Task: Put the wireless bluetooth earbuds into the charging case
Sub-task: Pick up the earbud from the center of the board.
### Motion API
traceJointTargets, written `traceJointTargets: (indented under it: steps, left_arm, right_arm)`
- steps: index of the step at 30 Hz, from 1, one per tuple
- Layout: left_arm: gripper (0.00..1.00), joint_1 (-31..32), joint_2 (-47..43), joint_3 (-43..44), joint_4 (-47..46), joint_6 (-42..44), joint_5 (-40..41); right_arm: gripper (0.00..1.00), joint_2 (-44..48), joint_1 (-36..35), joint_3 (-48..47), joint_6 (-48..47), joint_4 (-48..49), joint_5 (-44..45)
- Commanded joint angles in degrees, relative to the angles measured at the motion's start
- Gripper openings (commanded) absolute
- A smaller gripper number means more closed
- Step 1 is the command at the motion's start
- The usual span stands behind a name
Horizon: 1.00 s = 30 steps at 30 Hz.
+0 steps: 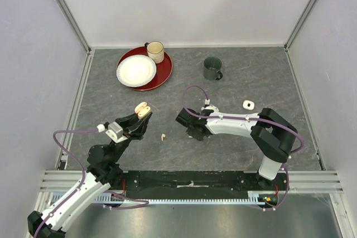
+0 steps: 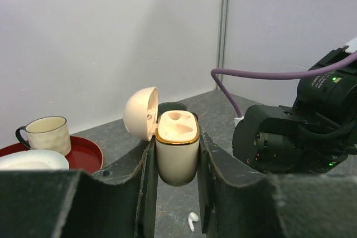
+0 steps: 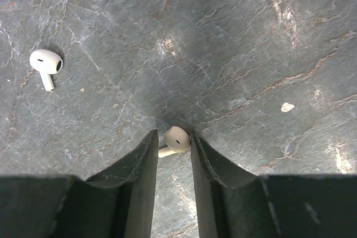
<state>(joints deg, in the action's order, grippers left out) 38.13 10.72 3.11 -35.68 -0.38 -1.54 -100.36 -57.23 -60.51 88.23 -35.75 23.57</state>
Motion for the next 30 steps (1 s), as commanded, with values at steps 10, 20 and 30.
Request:
traceJointTargets:
  steps: [10, 20, 30]
  left_arm:
    - [0.02, 0.4, -0.1, -0.8, -1.1, 0.9, 1.2]
    - [0.02, 0.4, -0.3, -0.6, -0.3, 0.9, 0.8]
    - [0.02, 0.4, 0.1, -0.4, -0.1, -0.3, 0.9]
  right_arm:
    - [0.20, -1.3, 0.3, -0.3, -8.2, -0.3, 0.6]
    - [0.16, 0.2, 0.1, 1.7, -34.1, 2.1, 3.6]
    - [0.22, 3.8, 0.1, 9.0, -57.5, 10.1, 5.3]
